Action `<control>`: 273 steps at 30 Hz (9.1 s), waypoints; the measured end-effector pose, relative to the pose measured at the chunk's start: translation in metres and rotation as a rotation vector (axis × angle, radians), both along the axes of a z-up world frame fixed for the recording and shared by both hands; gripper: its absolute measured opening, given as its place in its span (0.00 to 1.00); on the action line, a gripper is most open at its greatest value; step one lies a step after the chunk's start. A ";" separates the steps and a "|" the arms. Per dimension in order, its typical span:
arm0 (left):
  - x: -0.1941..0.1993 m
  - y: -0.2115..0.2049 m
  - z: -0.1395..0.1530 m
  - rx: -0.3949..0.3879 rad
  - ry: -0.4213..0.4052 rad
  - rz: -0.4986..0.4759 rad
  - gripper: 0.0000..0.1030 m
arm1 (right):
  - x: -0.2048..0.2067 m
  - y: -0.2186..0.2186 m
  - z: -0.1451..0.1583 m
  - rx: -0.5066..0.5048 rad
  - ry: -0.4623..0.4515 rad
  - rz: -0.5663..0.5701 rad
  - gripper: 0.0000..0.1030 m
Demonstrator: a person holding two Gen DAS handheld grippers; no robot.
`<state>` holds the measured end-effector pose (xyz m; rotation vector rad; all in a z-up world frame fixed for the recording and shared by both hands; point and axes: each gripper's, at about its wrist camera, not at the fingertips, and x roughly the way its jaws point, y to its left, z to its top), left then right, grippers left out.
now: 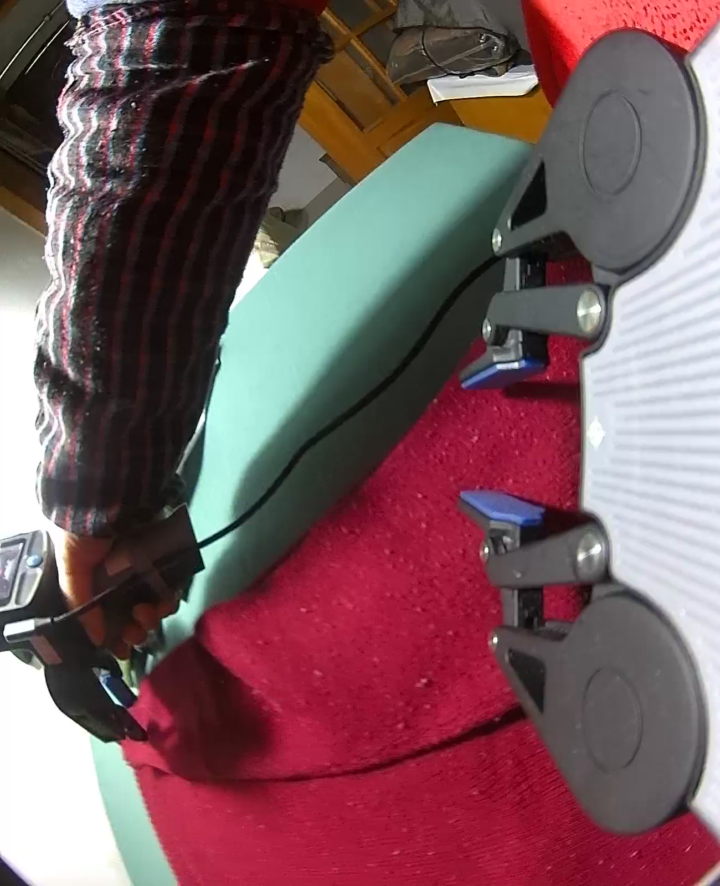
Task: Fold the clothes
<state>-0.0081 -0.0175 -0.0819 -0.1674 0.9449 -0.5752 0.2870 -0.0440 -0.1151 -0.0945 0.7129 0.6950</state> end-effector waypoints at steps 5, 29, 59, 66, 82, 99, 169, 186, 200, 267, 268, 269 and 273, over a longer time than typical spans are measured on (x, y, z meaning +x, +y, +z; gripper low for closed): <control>0.003 0.003 -0.002 -0.020 0.014 0.012 0.37 | 0.001 0.000 0.007 0.053 -0.044 0.002 0.04; 0.001 0.012 -0.001 -0.049 0.034 0.014 0.43 | -0.058 -0.046 0.031 0.031 0.172 0.217 0.16; -0.044 0.015 -0.005 -0.001 -0.006 -0.145 0.46 | -0.313 -0.145 0.023 -0.020 0.273 0.036 0.10; -0.028 0.034 0.007 0.005 -0.078 -0.112 0.48 | -0.355 -0.152 0.031 -0.038 0.201 -0.059 0.14; -0.039 0.023 0.001 0.055 -0.070 0.038 0.55 | -0.347 -0.160 0.044 0.045 0.181 -0.097 0.25; -0.109 0.016 -0.012 0.293 0.004 0.564 0.58 | -0.330 -0.125 0.013 -0.083 0.106 0.295 0.60; -0.186 0.286 -0.003 0.027 0.002 0.960 0.02 | -0.381 0.027 0.002 -0.154 -0.025 0.024 0.48; -0.177 0.265 0.002 0.255 0.042 0.936 0.22 | -0.383 0.025 0.003 -0.163 -0.030 0.035 0.46; -0.193 0.315 0.000 0.141 0.098 1.031 0.56 | -0.349 0.110 0.058 0.021 0.007 0.324 0.28; -0.137 0.169 0.002 0.150 -0.061 0.538 0.74 | -0.280 0.137 0.095 0.247 0.157 0.514 0.42; -0.139 0.168 0.001 0.152 -0.064 0.538 0.74 | -0.286 0.158 0.096 0.215 0.145 0.576 0.42; -0.140 0.168 0.001 0.154 -0.066 0.536 0.74 | -0.291 0.179 0.096 0.178 0.133 0.635 0.42; -0.146 0.163 -0.002 0.174 -0.076 0.517 0.75 | -0.308 0.242 0.066 -0.070 0.121 0.793 0.42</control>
